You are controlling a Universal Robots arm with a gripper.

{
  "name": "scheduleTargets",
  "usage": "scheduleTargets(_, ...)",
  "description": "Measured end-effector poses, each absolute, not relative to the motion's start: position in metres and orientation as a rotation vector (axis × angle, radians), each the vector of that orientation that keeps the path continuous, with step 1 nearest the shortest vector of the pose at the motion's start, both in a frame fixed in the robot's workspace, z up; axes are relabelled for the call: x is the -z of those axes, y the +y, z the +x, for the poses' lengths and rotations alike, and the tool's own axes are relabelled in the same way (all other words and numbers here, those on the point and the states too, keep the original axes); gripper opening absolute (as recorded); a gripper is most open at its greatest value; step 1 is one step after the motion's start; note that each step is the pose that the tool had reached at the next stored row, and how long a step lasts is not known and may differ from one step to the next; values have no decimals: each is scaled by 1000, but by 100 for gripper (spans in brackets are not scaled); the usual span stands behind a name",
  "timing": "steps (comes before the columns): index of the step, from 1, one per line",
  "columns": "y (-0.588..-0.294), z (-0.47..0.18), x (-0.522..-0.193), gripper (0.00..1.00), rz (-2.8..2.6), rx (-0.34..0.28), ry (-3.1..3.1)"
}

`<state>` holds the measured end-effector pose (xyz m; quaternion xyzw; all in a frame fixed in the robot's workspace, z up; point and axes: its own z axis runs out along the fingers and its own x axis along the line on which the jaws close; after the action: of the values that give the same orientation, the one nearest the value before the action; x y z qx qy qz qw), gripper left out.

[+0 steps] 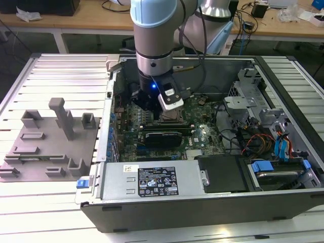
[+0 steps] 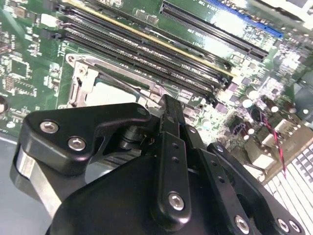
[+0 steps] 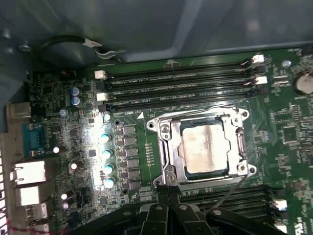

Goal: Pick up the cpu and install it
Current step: 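Install the second cpu locking lever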

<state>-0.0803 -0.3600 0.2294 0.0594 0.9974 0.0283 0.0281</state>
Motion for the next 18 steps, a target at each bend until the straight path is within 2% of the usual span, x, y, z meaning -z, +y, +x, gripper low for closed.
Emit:
scheduleTargets(11, -360, -80, -267, 11, 183, -86, 3079)
scheduleTargets(18, -360, -74, -268, 11, 184, -85, 3079)
